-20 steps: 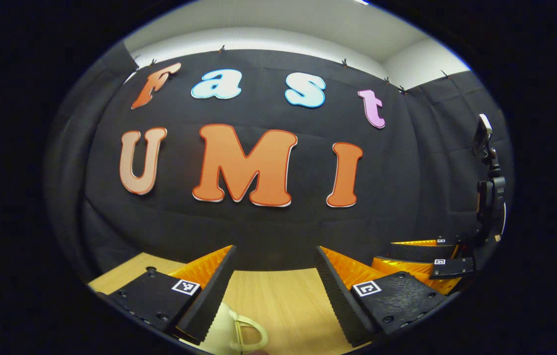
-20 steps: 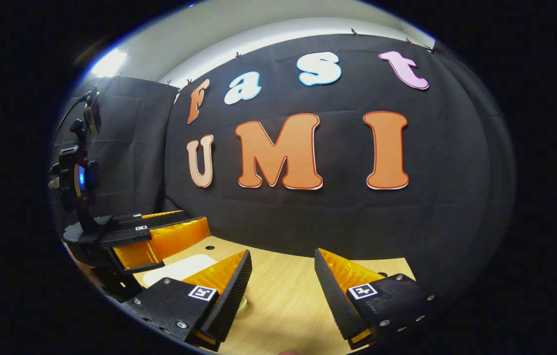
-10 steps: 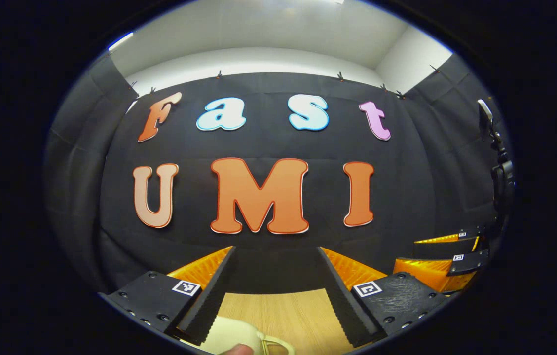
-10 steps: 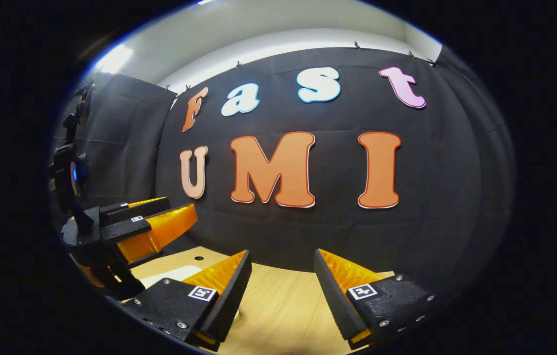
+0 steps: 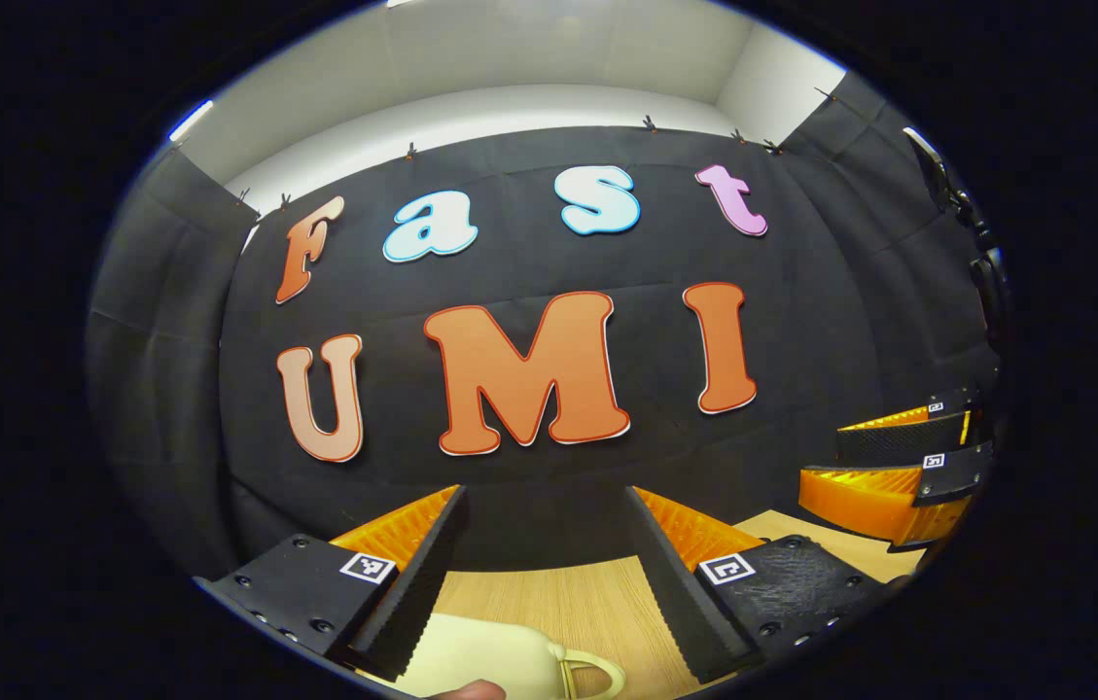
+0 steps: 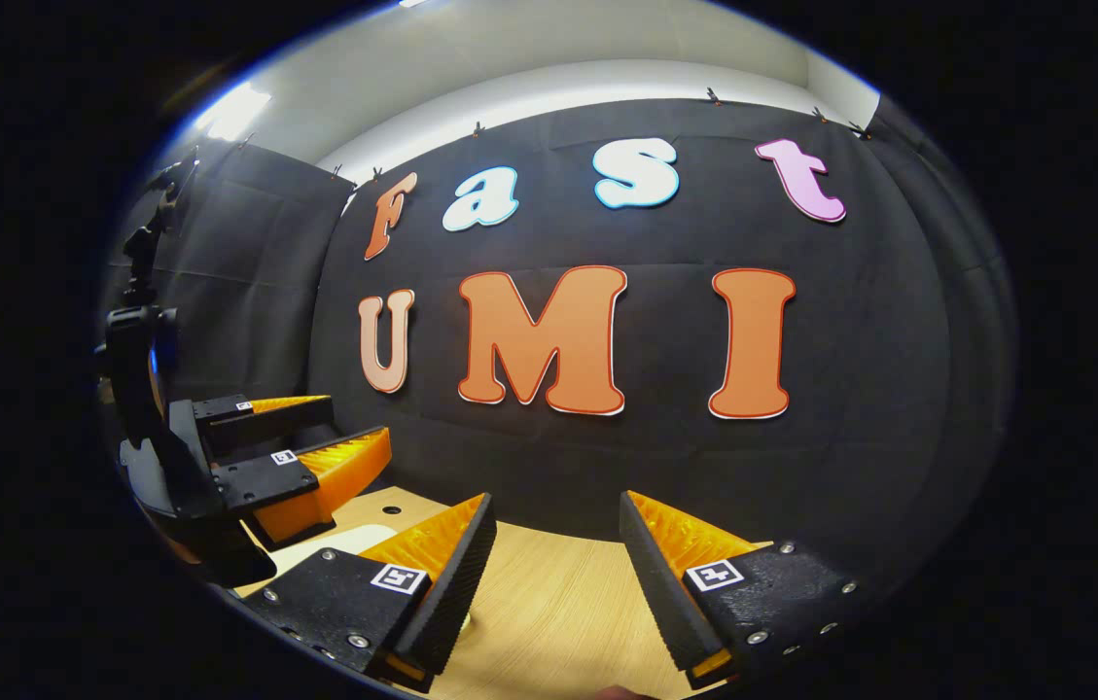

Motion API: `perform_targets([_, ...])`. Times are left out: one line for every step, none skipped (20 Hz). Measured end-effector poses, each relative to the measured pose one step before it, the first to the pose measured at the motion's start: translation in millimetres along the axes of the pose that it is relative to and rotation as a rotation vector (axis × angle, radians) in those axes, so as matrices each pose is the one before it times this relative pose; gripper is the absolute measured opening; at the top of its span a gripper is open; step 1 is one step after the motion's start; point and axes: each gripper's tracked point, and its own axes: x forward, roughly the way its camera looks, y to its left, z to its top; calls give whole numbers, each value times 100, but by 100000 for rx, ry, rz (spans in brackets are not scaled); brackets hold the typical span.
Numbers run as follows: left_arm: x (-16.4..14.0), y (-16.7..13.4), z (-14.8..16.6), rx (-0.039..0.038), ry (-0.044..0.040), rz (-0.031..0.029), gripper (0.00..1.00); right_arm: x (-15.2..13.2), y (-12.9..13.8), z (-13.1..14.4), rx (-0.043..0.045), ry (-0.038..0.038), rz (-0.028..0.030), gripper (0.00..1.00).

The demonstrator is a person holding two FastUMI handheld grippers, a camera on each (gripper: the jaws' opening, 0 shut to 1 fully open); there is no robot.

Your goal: First open the suitcase, pack the skin care products into it, and then close the suitcase.

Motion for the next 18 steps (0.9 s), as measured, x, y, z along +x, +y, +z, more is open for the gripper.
perform_targets([-42, 8, 387, -305, -506, -649, 96, -92, 135, -23, -102, 325, 334, 82])
perform_targets([-469, -216, -285, -280, -282, -1686, 97, -92, -78, -30, -383, -2, 268, 82])
perform_targets([144, -225, 390, 261, 150, -1652, 96, -213, -37, 72, -466, -82, 182, 82])
perform_targets([-383, -153, -17, -183, 9, -278, 96, -44, 22, -13, -357, 100, 335, 82])
perform_targets([-227, -391, -136, -446, 292, 293, 96, -70, -8, -67, -175, 33, 419, 82])
perform_targets([-253, 12, 29, -710, -16, 1441, 96, -40, -132, 21, 72, -117, 159, 82])
perform_targets([-263, 268, -256, -795, 145, 1243, 95, -97, -7, 19, 227, -181, 302, 82])
perform_targets([-131, 52, -125, -610, 102, 1205, 95, -69, -120, -8, 74, 43, 63, 82])
perform_targets([-203, -5, -252, -80, 820, 651, 96, -41, 18, -111, 180, 373, 617, 82])
perform_targets([-64, -13, -246, 331, 993, 544, 96, -36, 145, -52, 230, 818, 787, 82])
perform_targets([-138, 85, -174, 290, 697, 983, 96, -273, 189, -48, 202, 346, 1401, 82])
perform_targets([-17, 270, -24, 140, 304, 1716, 95, -114, 242, 275, 42, -463, 1017, 82])
perform_targets([-227, 232, -37, -436, 498, 1298, 95, -143, 98, 177, 84, -353, 802, 82])
perform_targets([-97, 11, -71, -878, 556, 495, 96, 128, 27, 23, 227, -88, 286, 82])
perform_targets([-22, 102, -69, -1253, 763, 151, 96, 24, 27, -49, 553, 462, 224, 82])
perform_targets([-802, -424, 35, -1031, 509, -228, 95, 140, 103, -78, 746, 333, -169, 77])
perform_targets([-42, -55, -134, 174, 677, -239, 95, 238, 108, 100, 738, -6, -239, 83])
perform_targets([303, 318, -350, 832, 860, 771, 95, 250, 148, 56, 350, -432, -398, 89])
